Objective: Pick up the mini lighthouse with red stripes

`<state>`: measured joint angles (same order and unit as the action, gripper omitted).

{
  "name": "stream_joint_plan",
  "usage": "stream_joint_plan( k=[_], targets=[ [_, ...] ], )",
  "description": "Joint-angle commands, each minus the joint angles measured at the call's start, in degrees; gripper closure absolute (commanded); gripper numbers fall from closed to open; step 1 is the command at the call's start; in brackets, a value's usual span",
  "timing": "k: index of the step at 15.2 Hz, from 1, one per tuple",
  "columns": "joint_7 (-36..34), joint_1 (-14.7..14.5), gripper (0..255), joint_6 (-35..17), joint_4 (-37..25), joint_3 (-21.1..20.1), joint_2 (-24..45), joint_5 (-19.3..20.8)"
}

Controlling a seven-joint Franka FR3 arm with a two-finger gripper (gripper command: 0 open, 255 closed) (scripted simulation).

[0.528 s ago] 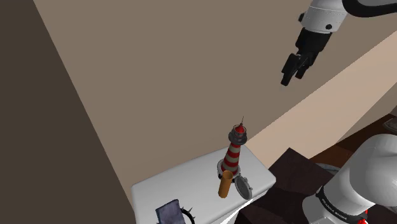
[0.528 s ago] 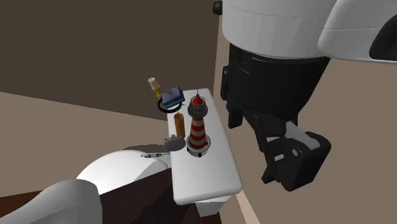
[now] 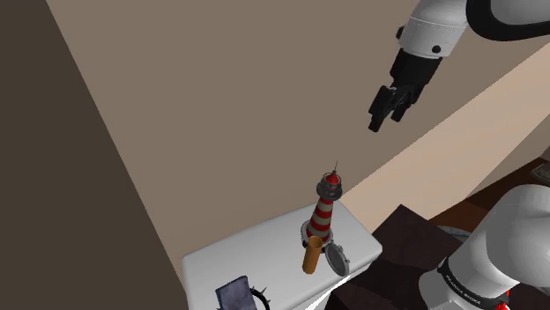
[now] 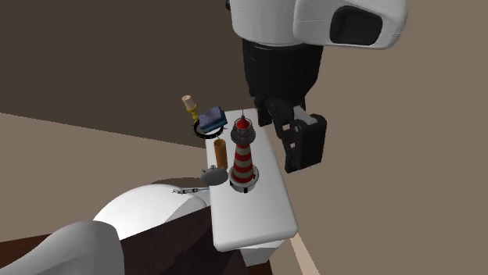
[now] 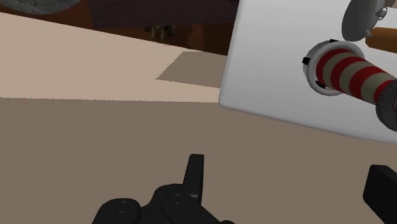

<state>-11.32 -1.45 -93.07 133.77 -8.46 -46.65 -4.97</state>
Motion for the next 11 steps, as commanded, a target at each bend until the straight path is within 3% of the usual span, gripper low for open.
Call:
stream_joint_plan(
  k=[1, 11],
  targets=[
    [-2.8, -0.8, 0, -1.2, -0.1, -2.5, 0.6, -1.9],
    [-15.5, -3.1, 0, -8.8, -3.4, -14.6, 6.9, -8.7]
  ],
)
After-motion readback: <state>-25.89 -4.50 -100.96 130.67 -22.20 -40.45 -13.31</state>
